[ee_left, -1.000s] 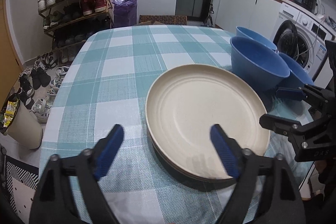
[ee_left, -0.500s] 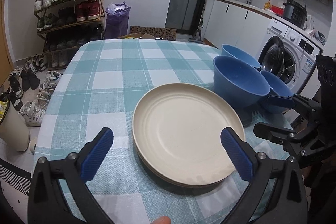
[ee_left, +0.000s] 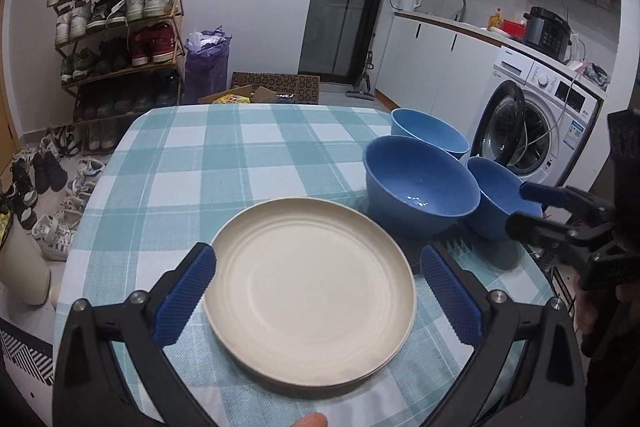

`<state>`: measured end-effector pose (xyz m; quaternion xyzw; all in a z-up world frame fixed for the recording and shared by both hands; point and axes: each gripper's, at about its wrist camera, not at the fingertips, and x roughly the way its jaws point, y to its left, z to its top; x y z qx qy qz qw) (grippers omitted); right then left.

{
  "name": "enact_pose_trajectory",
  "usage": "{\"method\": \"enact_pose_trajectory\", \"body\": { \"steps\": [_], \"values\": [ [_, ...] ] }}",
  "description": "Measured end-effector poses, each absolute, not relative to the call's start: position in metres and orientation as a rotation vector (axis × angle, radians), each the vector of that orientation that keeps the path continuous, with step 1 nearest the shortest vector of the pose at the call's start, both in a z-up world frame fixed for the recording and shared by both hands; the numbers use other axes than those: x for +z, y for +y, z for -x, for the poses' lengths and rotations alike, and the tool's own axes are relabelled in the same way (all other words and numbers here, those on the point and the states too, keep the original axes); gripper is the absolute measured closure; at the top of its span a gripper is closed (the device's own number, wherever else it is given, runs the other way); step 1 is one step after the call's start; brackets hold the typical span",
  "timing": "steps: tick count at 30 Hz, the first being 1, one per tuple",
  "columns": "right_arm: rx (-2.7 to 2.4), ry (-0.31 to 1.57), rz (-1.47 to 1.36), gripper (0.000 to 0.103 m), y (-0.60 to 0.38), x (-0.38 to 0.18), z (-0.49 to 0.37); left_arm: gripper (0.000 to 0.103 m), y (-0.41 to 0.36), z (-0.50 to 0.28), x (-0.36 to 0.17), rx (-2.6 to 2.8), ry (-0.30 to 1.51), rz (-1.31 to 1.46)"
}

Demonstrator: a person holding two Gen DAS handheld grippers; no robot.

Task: Organize plates and bowls
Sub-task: 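Move both grippers toward the large light-blue bowl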

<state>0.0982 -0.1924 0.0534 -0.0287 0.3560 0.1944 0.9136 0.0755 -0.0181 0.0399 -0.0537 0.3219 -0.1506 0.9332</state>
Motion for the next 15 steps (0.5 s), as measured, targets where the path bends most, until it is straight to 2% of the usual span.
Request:
{"method": "enact_pose_trajectory", "body": {
  "steps": [15],
  "values": [
    [0.288,0.59,-0.014,0.001,-0.283,0.127,-0.082,0.0,-0.07,-0.111,0.081,-0.329,0.621,0.06]
  ]
}}
